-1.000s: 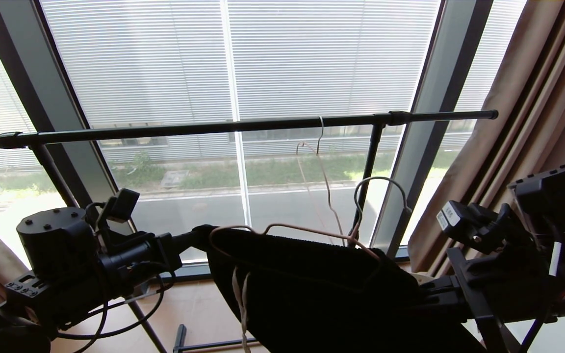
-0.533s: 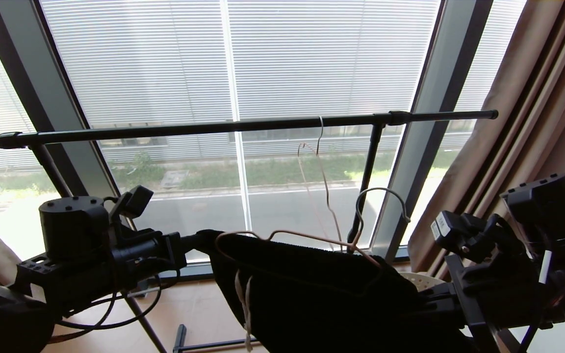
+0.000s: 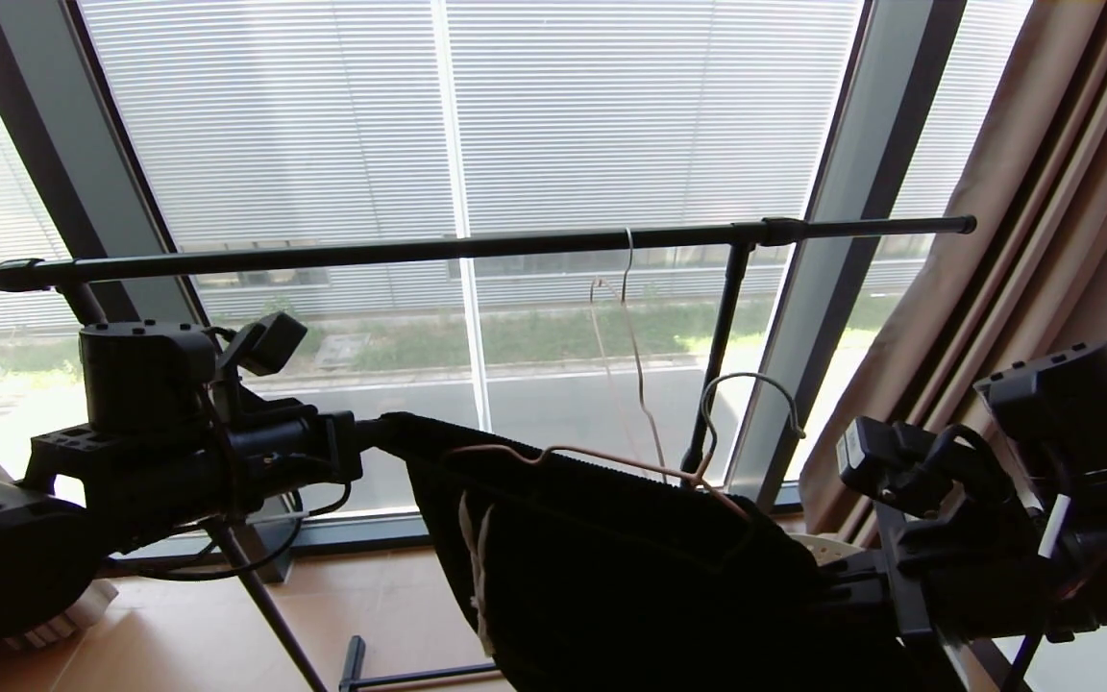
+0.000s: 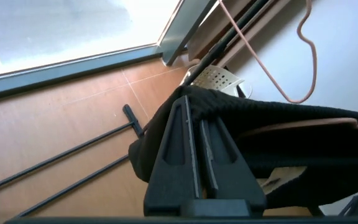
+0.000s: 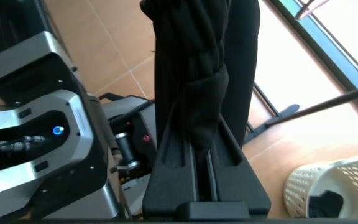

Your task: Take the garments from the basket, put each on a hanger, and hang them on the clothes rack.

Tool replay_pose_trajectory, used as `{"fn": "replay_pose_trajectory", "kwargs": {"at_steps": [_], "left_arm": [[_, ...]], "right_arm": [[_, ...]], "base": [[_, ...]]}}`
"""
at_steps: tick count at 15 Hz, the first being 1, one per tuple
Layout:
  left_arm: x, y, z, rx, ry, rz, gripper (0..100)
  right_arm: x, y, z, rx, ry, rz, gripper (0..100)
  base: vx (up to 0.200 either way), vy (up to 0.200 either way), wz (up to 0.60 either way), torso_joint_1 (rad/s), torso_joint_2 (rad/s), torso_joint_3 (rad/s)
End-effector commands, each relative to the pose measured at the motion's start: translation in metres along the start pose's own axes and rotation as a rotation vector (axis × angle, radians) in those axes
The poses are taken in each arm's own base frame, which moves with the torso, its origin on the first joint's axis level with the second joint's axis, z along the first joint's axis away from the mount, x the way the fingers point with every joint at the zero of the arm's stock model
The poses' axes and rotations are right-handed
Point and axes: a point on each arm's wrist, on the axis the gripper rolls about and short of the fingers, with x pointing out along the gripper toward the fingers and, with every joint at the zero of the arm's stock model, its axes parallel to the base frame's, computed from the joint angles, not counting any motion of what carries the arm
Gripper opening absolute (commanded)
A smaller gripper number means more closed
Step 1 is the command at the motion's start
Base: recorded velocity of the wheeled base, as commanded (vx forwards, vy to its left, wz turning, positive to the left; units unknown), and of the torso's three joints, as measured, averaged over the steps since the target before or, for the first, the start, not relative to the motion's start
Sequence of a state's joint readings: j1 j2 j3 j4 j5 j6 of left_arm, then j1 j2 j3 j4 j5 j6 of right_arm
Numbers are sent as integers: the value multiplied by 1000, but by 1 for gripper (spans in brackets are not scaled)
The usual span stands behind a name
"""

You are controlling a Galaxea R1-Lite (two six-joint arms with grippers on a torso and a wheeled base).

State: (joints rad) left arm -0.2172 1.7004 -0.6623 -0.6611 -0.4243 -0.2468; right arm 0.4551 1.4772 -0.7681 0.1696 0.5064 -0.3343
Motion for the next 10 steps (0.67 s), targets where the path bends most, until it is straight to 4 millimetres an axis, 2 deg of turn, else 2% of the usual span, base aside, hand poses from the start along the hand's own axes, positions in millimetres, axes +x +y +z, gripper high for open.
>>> {"fn": "replay_pose_trajectory", "kwargs": {"at_steps": [1, 4, 7, 10], "left_arm": [[-6, -18, 13, 48, -8, -37, 0], [-22, -41, 33, 96, 36, -54, 0], [-28, -58, 43, 148, 72, -33, 0], [-28, -62, 54, 174, 87, 38, 0]], "right_arm": [[8, -4, 2, 4, 19, 1, 0], [18, -12, 4, -9, 10, -49, 0], [25, -18, 7, -25, -1, -134, 0], [30, -18, -8, -18, 43, -198, 0]], "base": [[0, 0, 0, 0, 0, 0], [0, 0, 0, 0, 0, 0], [0, 0, 0, 0, 0, 0], [0, 0, 0, 0, 0, 0]]}}
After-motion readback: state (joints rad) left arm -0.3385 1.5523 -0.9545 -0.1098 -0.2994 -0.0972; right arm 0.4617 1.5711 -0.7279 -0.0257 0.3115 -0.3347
